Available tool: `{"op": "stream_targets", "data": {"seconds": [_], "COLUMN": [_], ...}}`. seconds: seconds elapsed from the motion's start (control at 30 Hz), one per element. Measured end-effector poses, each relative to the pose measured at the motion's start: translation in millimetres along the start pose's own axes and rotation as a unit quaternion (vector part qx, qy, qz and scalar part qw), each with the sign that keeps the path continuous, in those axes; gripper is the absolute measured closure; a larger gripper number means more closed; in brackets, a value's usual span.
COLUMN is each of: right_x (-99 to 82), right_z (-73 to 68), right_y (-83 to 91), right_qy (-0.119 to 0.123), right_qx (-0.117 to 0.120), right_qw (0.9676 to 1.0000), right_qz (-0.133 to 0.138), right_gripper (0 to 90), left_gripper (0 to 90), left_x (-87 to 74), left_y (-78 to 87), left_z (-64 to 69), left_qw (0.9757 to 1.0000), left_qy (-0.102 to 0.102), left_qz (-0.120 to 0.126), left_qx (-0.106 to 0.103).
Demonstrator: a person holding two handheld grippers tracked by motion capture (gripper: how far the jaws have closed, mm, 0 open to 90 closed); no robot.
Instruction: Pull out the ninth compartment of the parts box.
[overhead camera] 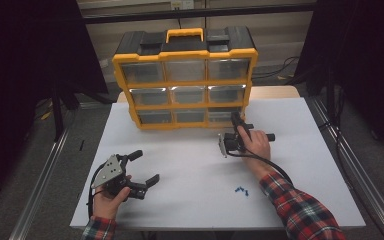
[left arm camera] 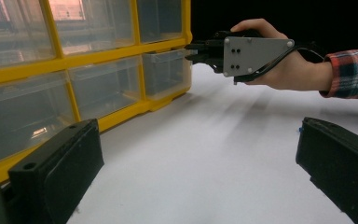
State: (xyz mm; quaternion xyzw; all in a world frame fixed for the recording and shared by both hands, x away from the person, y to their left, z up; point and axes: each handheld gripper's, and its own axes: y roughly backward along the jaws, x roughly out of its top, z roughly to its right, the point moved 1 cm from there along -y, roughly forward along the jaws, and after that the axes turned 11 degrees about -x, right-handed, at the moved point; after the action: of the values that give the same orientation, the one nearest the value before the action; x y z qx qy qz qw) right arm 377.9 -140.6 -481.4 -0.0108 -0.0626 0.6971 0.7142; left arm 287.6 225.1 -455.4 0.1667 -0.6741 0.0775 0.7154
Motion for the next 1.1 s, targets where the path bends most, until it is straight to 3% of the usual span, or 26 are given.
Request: {"op": "stream_targets", "data": {"seconds": [0.07, 0.13, 0.4, 0.6, 0.63, 0.67, 0.7, 0.8, 0.83, 0.87, 0.9, 1.1], "right_x": [0.3, 0.3, 0.6, 0.7, 0.8, 0.8, 0.6, 0.7, 1.0, 1.0, 0.9, 0.7], "right_z": [0.0, -0.3, 1.8, 2.0, 3.2, 3.2, 2.9, 3.6, 3.8, 3.8, 3.9, 4.6], "right_y": [0.2, 0.3, 0.1, 4.2, 3.7, 3.7, 4.5, 4.6, 5.7, 5.7, 7.4, 10.3], "right_qy": [0.002, 0.003, 0.006, -0.005, 0.003, 0.003, 0.001, 0.004, 0.003, 0.003, 0.003, 0.008], "right_qx": [0.000, -0.001, 0.000, 0.010, 0.012, 0.012, 0.011, 0.012, 0.013, 0.013, 0.012, 0.011], "right_qw": [1.0000, 1.0000, 0.9999, 0.9999, 0.9999, 0.9999, 0.9999, 0.9999, 0.9999, 0.9999, 0.9999, 0.9999], "right_qz": [-0.001, -0.001, 0.008, -0.004, 0.003, 0.003, 0.002, 0.006, 0.005, 0.005, 0.003, 0.011], "right_gripper": [79.5, 79.6, 79.5, 79.4, 79.5, 79.5, 79.4, 79.4, 79.4, 79.4, 79.4, 79.4], "left_gripper": [0.3, 0.3, 0.3, 0.3, 0.3, 0.3, 0.3, 0.3, 0.3, 0.3, 0.3, 0.3], "left_x": [0.0, 0.1, 0.0, -0.1, 0.0, -0.2, -0.3, -0.6, 0.2, 0.2, -0.1, 0.0], "left_y": [-0.1, 1.3, 1.1, 0.9, 0.6, 0.5, 0.9, 0.6, 1.3, 1.3, 0.8, 1.7], "left_z": [0.1, -1.9, -2.2, -1.5, 0.4, 0.5, -2.0, -1.3, -0.2, -0.2, -1.2, -1.9], "left_qw": [1.0000, 0.9998, 0.9998, 0.9999, 0.9997, 0.9997, 0.9998, 0.9999, 0.9995, 0.9995, 0.9999, 0.9998], "left_qy": [0.001, -0.013, -0.015, -0.011, -0.006, -0.004, -0.012, -0.009, -0.010, -0.010, -0.009, -0.015], "left_qz": [0.000, -0.012, -0.014, -0.011, -0.014, -0.014, -0.014, -0.013, -0.017, -0.017, -0.009, -0.014], "left_qx": [-0.001, -0.002, 0.001, 0.002, 0.019, 0.020, 0.005, 0.005, 0.023, 0.023, 0.005, 0.003]}}
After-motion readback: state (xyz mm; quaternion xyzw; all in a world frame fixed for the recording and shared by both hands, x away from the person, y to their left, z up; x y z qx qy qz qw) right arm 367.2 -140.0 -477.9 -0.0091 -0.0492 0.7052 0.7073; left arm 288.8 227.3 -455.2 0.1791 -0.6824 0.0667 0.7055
